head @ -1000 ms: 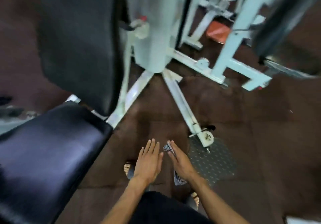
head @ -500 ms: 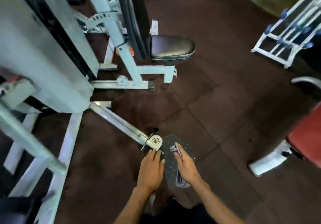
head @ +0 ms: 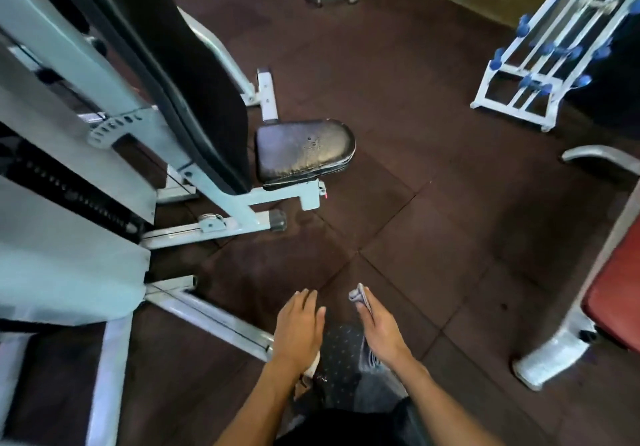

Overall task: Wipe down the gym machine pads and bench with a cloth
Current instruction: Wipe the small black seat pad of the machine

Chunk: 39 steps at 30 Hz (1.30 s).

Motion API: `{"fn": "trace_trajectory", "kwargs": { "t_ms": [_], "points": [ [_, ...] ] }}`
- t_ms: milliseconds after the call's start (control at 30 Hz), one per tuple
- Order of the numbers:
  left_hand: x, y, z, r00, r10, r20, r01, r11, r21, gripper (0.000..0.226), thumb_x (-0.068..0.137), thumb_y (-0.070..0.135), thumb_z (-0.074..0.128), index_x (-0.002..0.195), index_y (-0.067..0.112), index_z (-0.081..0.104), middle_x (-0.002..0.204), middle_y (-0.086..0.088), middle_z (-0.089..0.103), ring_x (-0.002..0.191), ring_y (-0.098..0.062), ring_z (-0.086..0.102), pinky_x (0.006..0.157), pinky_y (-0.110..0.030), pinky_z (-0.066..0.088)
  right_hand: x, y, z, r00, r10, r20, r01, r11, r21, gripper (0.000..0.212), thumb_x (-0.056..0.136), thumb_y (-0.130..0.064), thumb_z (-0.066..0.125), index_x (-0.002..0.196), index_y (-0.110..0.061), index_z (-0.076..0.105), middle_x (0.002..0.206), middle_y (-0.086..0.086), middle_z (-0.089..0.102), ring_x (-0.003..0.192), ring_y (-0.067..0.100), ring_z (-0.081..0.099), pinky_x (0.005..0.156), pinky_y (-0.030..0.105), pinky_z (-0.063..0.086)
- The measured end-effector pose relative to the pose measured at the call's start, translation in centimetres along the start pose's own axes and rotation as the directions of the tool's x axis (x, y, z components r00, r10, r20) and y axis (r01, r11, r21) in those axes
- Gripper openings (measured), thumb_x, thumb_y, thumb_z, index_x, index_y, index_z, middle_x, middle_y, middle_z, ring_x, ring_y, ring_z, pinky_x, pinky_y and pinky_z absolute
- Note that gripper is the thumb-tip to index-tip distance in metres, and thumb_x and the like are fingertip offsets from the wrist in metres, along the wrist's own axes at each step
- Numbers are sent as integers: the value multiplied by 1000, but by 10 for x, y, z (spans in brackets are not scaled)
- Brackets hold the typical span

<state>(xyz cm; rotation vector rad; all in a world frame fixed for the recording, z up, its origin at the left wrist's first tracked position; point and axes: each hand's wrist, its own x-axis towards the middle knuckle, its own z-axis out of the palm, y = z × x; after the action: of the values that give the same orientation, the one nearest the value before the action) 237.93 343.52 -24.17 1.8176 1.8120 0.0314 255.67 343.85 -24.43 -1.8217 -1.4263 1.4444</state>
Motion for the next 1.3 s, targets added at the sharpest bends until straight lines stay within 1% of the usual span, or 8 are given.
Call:
{"fn": "trace_trajectory", "kwargs": {
  "t_ms": [267,433,500,600,700,933,1100,1300],
  "points": [
    [161,12,-30,991,-102,-86,99,994,-47,47,104,33,38,143,8,49,148,-13,50,141,-30,42,116,-41,34,168,-43,-52,997,-77,10,78,997,-30,20,102,-17,42,112,-20,59,111,-11,61,105,-15,53,100,6,36],
    [269,17,-47,966,-231,-117,220,971,-94,46,105,31,40,144,8,49,149,-13,49,142,-28,41,118,-40,31,291,-74,-89,986,-129,101,139,986,-93,32,103,-14,41,132,-7,52,117,-14,48,112,-25,38,89,-12,18],
    [309,18,-55,959,-250,-136,237,966,-102,46,104,30,42,144,8,49,149,-13,49,142,-29,42,117,-41,32,340,-84,-99,984,-132,120,144,984,-100,34,103,-12,41,134,-4,49,123,-14,45,129,-8,28,93,-13,12],
    [365,10,-63,950,-251,-188,235,966,-105,44,104,29,44,142,7,50,147,-14,51,141,-29,43,116,-42,33,406,-99,-102,980,-164,113,178,976,-125,39,103,-16,42,139,-3,44,145,2,46,139,-1,31,103,-4,15],
    [418,-10,-75,943,-241,-229,223,969,-102,45,104,28,43,143,6,49,149,-14,48,143,-29,40,118,-42,31,465,-112,-95,971,-184,152,214,953,-216,50,104,-27,38,151,-18,27,161,-1,22,148,7,17,118,18,11],
    [488,-53,-83,929,-264,-259,242,964,-114,47,105,28,40,147,8,42,156,-12,39,148,-27,30,120,-46,29,544,-124,-73,967,-218,133,251,911,-328,54,104,-25,37,154,-25,15,163,-10,7,148,1,5,117,17,6],
    [508,-88,-69,932,-199,-304,199,980,-30,49,104,27,44,147,6,41,159,-17,32,149,-32,28,117,-51,34,573,-121,-55,960,-272,61,266,826,-497,57,104,-25,35,155,-22,9,164,-4,1,151,11,-3,123,29,9],
    [550,-113,-62,944,-92,-316,117,991,61,57,103,39,24,154,13,28,165,-13,19,154,-27,16,122,-47,22,620,-118,-25,939,-341,-44,159,544,-824,55,103,-38,21,154,-17,15,163,9,6,151,28,4,122,47,12]
  ]
}}
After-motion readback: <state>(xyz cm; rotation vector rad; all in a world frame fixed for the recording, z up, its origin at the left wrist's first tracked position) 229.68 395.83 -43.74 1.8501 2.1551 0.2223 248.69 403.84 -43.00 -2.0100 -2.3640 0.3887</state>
